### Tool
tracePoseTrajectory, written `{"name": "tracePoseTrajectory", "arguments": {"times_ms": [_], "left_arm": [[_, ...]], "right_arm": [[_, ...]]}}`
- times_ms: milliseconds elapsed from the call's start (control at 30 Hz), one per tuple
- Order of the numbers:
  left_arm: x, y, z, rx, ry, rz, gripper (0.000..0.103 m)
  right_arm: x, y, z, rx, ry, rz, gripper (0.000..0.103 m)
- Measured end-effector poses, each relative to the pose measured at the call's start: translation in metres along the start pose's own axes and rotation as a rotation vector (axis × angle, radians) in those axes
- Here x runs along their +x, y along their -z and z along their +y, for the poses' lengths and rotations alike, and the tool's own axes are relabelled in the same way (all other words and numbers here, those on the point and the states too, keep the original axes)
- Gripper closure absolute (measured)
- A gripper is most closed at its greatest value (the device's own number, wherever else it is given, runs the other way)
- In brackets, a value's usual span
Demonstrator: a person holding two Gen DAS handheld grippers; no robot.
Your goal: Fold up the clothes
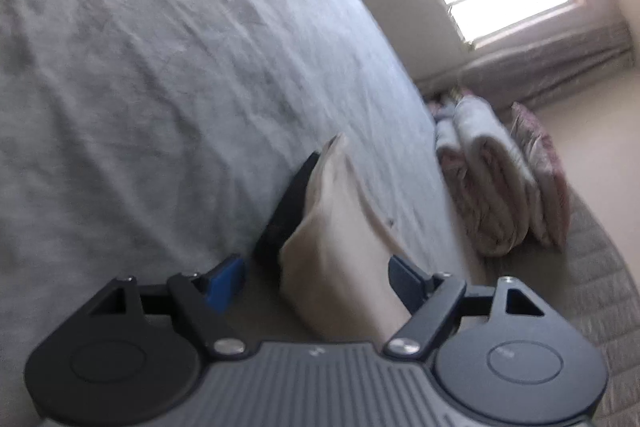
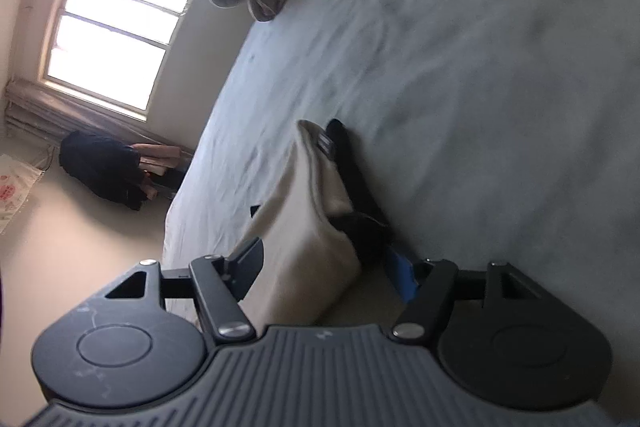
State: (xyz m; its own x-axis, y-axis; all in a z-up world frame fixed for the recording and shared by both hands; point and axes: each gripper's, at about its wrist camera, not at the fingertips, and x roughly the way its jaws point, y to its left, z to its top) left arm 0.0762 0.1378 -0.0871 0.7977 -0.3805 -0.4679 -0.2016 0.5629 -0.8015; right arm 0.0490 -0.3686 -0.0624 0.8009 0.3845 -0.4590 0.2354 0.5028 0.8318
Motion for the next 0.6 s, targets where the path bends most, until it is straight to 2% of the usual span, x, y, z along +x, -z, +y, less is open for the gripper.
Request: {"name": "tracePoseTrajectory", "arguments": {"times_ms": [67, 167, 200, 233, 333, 433, 533, 600], "left_arm": [[0.006, 0.003, -0.002, -0.002, 0.003, -0.042, 0.031], [0.010, 0.010, -0.007, 0.028, -0.009, -0.100, 0.039], [0.011, 0.012, -0.008, 0.047, -0.018, -0.111, 0.062], [0.013, 0.014, -0.008, 0.057, -0.028, -0.108, 0.076], [0.008, 0.011, -0.007, 0.040, -0.047, -0.102, 0.079], [-0.010, 0.009, -0.025, 0.079, -0.053, -0.100, 0.080], [-0.033, 0.008, -0.036, 0.100, -0.088, -0.078, 0.080], [-0.051, 0.009, -0.036, 0.069, -0.110, -0.045, 0.080]], "right_arm": [[0.006, 0.001, 0.004, -0.040, 0.011, -0.018, 0.040], [0.011, 0.003, 0.005, -0.088, 0.038, -0.036, 0.067], [0.012, 0.003, 0.003, -0.088, 0.041, -0.043, 0.072], [0.011, 0.004, 0.003, -0.083, 0.039, -0.051, 0.073], [0.003, 0.008, 0.015, -0.123, 0.062, -0.070, 0.077], [-0.012, 0.013, 0.035, -0.190, 0.082, -0.074, 0.078], [-0.027, 0.015, 0.047, -0.196, 0.115, -0.035, 0.078], [-0.038, 0.017, 0.050, -0.180, 0.144, 0.012, 0.078]]}}
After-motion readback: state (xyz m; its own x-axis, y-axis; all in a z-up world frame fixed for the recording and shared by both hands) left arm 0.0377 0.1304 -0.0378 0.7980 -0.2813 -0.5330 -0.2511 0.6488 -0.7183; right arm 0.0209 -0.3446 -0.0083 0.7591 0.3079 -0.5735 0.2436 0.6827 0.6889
